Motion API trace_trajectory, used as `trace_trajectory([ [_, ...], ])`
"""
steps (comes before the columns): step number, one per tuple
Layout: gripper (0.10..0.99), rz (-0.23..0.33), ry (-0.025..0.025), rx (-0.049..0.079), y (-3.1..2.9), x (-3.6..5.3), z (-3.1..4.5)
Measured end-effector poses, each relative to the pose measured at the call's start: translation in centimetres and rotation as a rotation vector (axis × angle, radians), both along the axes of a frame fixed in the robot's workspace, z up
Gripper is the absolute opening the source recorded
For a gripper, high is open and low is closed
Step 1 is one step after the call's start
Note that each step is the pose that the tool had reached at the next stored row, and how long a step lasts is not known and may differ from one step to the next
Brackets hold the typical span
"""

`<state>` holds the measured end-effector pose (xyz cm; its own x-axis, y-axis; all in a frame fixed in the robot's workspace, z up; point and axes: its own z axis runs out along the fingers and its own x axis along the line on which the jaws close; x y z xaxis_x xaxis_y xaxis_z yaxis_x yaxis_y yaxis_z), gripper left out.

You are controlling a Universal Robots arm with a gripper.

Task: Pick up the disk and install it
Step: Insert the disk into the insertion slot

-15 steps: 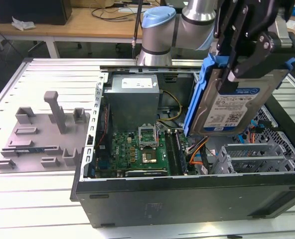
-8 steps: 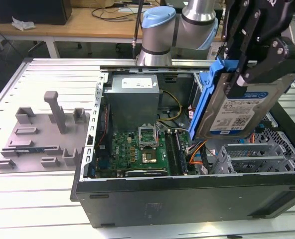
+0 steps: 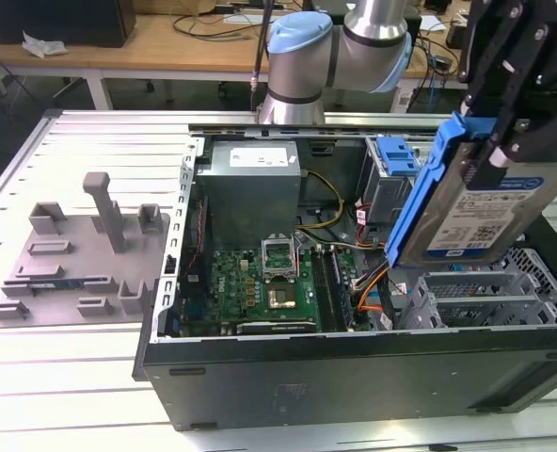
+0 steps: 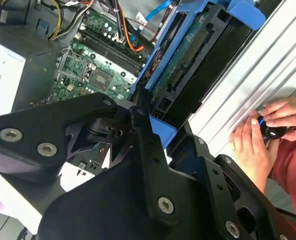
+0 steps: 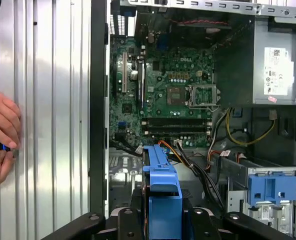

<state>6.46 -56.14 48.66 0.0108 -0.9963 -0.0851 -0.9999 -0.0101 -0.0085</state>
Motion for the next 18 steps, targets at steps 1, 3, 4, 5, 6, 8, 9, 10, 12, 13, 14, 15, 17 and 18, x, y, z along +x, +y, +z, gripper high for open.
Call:
trace_trajectory([
  [1,0.369,0.0,0.0,0.0,-0.06,0.35,-0.02],
  [3,0.369,-0.001,0.0001,0.0,-0.16,1.02,-0.04],
  [4,0.369,-0.002,0.0,0.0,-0.2,1.38,-0.06],
  [5,0.369,-0.003,0.0,0.0,-0.23,1.81,-0.08],
  [6,0.369,-0.004,0.0,0.0,-0.23,2.11,-0.11],
  [8,0.369,-0.012,-0.0005,0.0,-0.24,2.51,-0.17],
  [9,0.369,-0.015,-0.0009,0.0,-0.24,2.57,-0.19],
  [10,0.369,-0.024,-0.0021,0.0,-0.24,2.63,-0.26],
  [12,0.369,-0.037,-0.0033,0.0,-0.23,2.72,-0.32],
  [13,0.369,-0.045,-0.0035,0.0,-0.24,2.76,-0.35],
  [14,0.369,-0.054,-0.0037,0.0,-0.24,2.84,-0.38],
  [15,0.369,-0.059,-0.0037,0.0,-0.23,2.91,-0.38],
  [17,0.369,-0.065,-0.0044,0.0,-0.07,3.13,-0.4],
  [18,0.369,-0.065,-0.005,0.0,0.09,3.22,-0.39],
])
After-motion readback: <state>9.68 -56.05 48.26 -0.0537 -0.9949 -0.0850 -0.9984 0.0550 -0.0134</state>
